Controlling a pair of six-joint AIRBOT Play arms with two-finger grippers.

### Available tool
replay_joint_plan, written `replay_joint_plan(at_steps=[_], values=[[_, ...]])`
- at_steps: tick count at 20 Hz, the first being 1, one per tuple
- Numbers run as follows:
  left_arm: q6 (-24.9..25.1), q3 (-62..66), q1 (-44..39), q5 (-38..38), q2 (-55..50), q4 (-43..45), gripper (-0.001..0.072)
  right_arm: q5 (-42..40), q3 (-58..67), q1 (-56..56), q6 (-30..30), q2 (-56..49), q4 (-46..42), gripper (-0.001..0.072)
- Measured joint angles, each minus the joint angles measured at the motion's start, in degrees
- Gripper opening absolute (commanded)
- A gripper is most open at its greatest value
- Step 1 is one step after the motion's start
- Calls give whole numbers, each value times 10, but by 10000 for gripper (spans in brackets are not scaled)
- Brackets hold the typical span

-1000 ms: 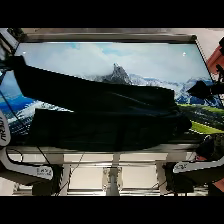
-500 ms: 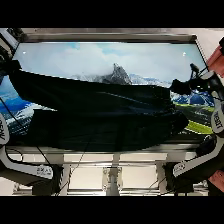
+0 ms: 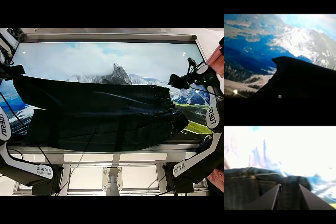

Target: Fold the clothes and pants, and hang the long-sleeved shirts on hangers.

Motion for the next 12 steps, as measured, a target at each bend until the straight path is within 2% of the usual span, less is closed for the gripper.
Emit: replay_joint_plan(at_steps=[4,6,12], values=[[0,0,0,-3,-1,-1,22,59,23,-10,2,-11,-50,270],[0,0,0,-3,-1,-2,22,74,27,-7,2,-22,-58,311],[0,0,0,-7,-1,-4,23,72,31,23,-1,-46,-61,311]])
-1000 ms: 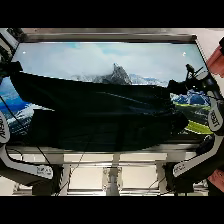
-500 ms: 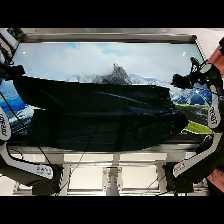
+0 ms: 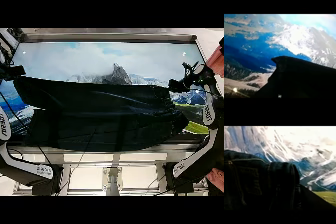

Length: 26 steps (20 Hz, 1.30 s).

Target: Fold the clothes and pants, and hang the long-sleeved shirts on hangers.

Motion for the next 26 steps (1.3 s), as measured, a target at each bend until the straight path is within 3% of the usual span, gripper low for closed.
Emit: replay_joint_plan(at_steps=[5,7,8,13,20,26], values=[[0,0,0,-1,0,0,22,-5,0,8,-1,-16,9,293],[0,0,0,-1,-2,0,22,-7,1,9,-9,-24,36,46],[0,0,0,-4,-4,0,22,-7,1,9,-17,-27,58,15],[10,0,0,-27,-23,-16,22,-25,27,8,-23,-33,118,14],[-52,0,5,9,-33,-38,22,-99,103,-16,87,-34,82,13],[-82,0,7,44,-53,-42,22,-140,116,-31,136,-35,36,14]])
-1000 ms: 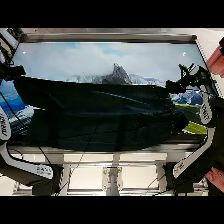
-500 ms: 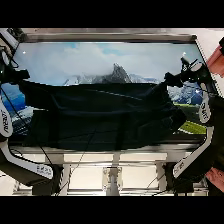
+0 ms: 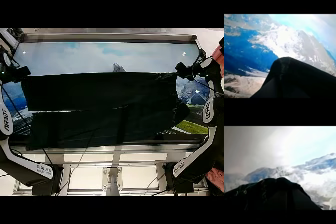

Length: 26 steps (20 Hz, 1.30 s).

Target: Fold the clothes and pants, and hang the long-sleeved shirts on hangers.

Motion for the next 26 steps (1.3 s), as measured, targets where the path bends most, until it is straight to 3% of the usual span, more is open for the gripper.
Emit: replay_joint_plan(at_steps=[8,9,11,12,14,18,20,21,22,25,26], values=[[-14,0,0,56,-52,-46,25,-34,2,-2,18,-12,-22,22],[-14,0,0,68,-56,-56,36,-38,2,-1,18,-15,-22,67],[-14,0,0,86,-62,-70,253,-45,2,1,18,-17,-21,205],[-14,0,0,93,-63,-75,307,-42,3,1,19,-18,-20,267],[-14,0,0,94,-62,-81,307,-26,12,0,19,-19,-20,427],[0,0,12,60,-19,-63,304,78,67,-19,-8,-15,-37,430],[35,0,25,23,19,-49,239,150,85,-40,-40,3,-45,430],[68,0,35,-10,38,-44,165,185,86,-51,-59,16,-48,430],[110,0,45,-52,54,-41,144,224,81,-63,-79,31,-50,430],[203,-26,105,-174,95,-64,166,315,47,-96,-116,73,-55,429],[227,-50,133,-199,111,-91,232,339,29,-104,-124,87,-56,429]])
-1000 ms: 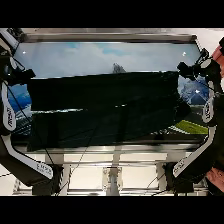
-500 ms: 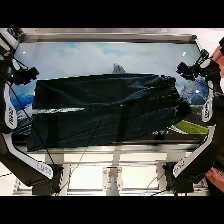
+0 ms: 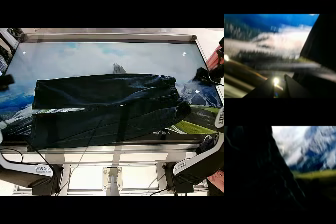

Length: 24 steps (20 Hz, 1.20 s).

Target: Fold the clothes and pants, and hang the long-sleeved shirts on hangers.

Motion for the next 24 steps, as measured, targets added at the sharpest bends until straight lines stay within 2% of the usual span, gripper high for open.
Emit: replay_joint_plan(at_steps=[1,5,6,11,24], values=[[23,-32,29,-20,17,-32,265,18,-20,-5,-7,14,2,429],[111,-199,137,-43,80,-89,309,40,-119,-14,-32,66,26,428],[136,-245,161,-43,95,-100,369,40,-143,-16,-40,78,33,428],[224,-407,218,9,139,-118,373,30,-242,-18,-78,127,43,428],[314,-492,231,20,145,-117,373,12,-297,-19,-103,151,47,428]])
